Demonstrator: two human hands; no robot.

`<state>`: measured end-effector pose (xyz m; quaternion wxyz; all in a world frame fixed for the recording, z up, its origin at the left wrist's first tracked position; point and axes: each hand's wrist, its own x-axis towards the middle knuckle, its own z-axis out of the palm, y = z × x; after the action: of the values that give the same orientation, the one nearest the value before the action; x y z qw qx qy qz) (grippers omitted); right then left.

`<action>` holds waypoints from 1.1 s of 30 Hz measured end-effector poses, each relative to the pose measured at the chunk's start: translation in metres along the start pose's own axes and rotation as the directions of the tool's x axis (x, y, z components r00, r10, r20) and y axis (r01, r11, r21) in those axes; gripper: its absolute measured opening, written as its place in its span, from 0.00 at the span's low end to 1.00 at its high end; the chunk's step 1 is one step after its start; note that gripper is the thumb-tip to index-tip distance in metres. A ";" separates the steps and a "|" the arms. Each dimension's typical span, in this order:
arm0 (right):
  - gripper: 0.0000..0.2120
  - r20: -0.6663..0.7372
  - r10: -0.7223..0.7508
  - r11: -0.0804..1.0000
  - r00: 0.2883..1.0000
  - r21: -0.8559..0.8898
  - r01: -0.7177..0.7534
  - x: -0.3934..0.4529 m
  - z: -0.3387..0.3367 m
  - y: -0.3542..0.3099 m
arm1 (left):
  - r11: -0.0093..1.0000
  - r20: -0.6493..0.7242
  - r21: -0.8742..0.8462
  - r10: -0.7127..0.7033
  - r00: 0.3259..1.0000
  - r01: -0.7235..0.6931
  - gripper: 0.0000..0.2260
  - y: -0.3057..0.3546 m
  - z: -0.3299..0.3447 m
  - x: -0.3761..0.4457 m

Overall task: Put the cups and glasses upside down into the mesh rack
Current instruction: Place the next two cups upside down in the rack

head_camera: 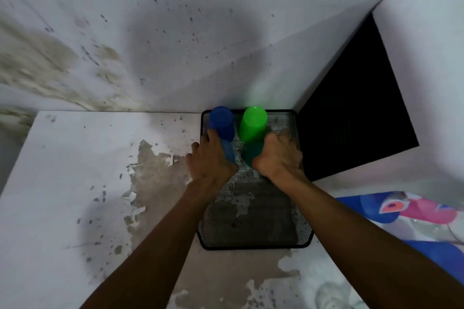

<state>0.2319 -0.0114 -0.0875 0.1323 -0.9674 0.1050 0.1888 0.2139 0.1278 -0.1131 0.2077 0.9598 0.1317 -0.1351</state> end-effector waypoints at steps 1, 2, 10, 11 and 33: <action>0.29 -0.006 -0.010 1.000 1.000 -0.015 0.010 0.001 0.001 -0.002 | 1.000 -0.010 -0.012 -0.003 1.000 0.003 0.41 0.001 0.000 0.000; 0.30 -0.014 -0.023 1.000 1.000 -0.018 0.023 0.001 0.001 -0.004 | 1.000 -0.023 -0.018 0.000 1.000 0.000 0.41 0.002 0.001 -0.001; 0.32 -0.151 -0.085 0.978 0.985 0.174 0.111 -0.004 0.013 -0.004 | 0.982 -0.118 -0.187 -0.005 0.993 -0.018 0.41 -0.003 0.007 -0.005; 0.33 -0.164 -0.080 0.973 0.983 0.201 0.113 -0.006 0.015 -0.003 | 0.977 -0.124 -0.213 -0.009 0.992 -0.018 0.41 -0.004 0.006 -0.006; 0.58 -0.177 -0.107 0.942 0.978 0.296 0.157 -0.057 0.005 0.042 | 0.958 -0.293 -0.211 0.126 0.948 -0.192 0.51 -0.004 0.002 -0.043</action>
<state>0.1683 -0.0411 -0.0788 0.2855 -0.9515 0.0783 0.0833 0.1721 0.1218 -0.1022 0.3107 0.9450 0.0962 0.0344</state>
